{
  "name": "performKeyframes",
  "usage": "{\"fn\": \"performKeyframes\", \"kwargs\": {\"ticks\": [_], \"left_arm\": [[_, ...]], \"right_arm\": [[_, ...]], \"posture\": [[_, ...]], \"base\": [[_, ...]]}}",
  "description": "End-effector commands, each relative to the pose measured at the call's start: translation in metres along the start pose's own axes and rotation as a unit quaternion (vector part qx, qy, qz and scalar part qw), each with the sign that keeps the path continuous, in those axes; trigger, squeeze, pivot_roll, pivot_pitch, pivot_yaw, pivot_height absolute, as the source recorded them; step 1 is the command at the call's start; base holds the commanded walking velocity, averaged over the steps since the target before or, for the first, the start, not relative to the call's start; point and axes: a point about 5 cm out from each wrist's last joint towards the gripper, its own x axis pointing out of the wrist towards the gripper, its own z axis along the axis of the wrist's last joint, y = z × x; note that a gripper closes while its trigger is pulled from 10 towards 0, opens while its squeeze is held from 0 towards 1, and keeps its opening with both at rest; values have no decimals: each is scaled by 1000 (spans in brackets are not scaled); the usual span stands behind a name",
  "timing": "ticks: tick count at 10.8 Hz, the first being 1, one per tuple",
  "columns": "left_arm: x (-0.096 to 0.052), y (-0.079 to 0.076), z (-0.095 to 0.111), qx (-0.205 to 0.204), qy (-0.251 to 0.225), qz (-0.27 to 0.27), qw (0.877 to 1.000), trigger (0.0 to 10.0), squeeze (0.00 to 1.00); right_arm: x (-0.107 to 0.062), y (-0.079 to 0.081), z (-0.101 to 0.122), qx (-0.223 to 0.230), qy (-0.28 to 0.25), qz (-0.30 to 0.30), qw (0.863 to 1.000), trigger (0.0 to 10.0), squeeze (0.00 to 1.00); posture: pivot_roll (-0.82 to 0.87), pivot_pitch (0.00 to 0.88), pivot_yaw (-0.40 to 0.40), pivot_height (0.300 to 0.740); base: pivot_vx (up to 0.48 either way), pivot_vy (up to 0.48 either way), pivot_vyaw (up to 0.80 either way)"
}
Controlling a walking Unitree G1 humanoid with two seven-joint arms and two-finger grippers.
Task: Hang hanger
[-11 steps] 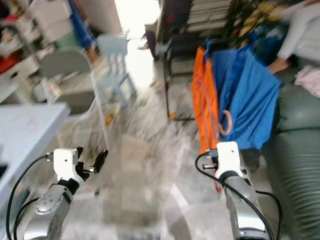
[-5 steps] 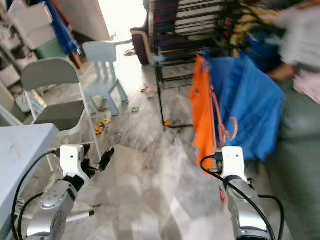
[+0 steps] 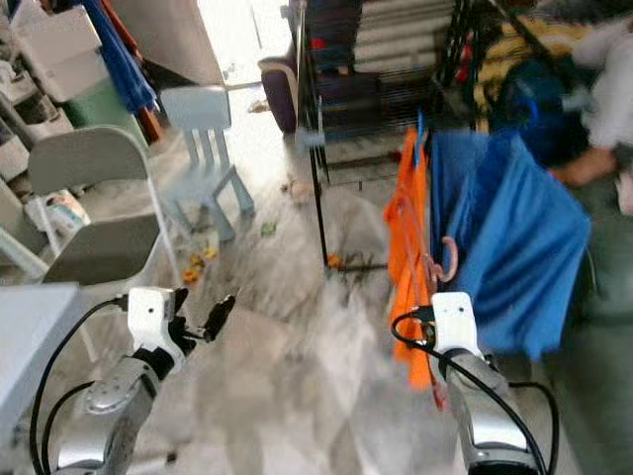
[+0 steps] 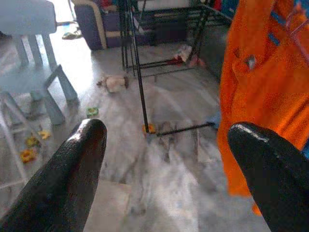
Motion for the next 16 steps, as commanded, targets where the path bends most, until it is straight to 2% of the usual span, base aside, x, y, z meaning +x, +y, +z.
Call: {"fn": "performKeyframes", "kwargs": {"ticks": [1, 3, 8, 10, 11, 12, 14, 16], "left_arm": [[-3, 11, 3, 9, 4, 18, 1000, 10000, 0], [0, 8, 5, 6, 6, 14, 1000, 10000, 0], [2, 7, 6, 0, 11, 8, 1000, 10000, 0], [4, 4, 7, 24, 14, -2, 1000, 10000, 0], [4, 4, 6, 21, 16, -3, 1000, 10000, 0], [3, 1, 6, 17, 13, -14, 1000, 10000, 0], [3, -2, 8, 3, 4, -27, 1000, 10000, 0], [3, -4, 9, 0, 3, -34, 999, 10000, 0]], "right_arm": [[2, 13, 8, -2, -4, 33, 999, 10000, 0], [4, 11, 12, -20, -5, 40, 999, 10000, 0], [5, 16, 21, -25, -16, 53, 998, 10000, 0], [6, 11, 29, -26, -38, 28, 999, 10000, 0], [6, 8, 32, -21, -48, 10, 999, 10000, 0], [5, -5, 40, -13, -73, -50, 996, 10000, 0], [3, -10, 41, -10, -81, -80, 993, 10000, 0], [7, -11, 44, 0, -73, -79, 994, 10000, 0]], "posture": [[-160, 0, 140, 740], [-161, 0, 141, 740], [-164, 0, 148, 740], [-164, 0, 149, 740], [-164, 0, 150, 740], [-163, 0, 149, 740], [-160, 0, 148, 740], [-156, 0, 149, 740]], "base": [[428, 0, 0], [369, 304, 0], [310, 364, 0], [349, 201, 0], [480, 0, 0], [480, 0, 0], [240, 0, 0], [0, 0, 0]]}}
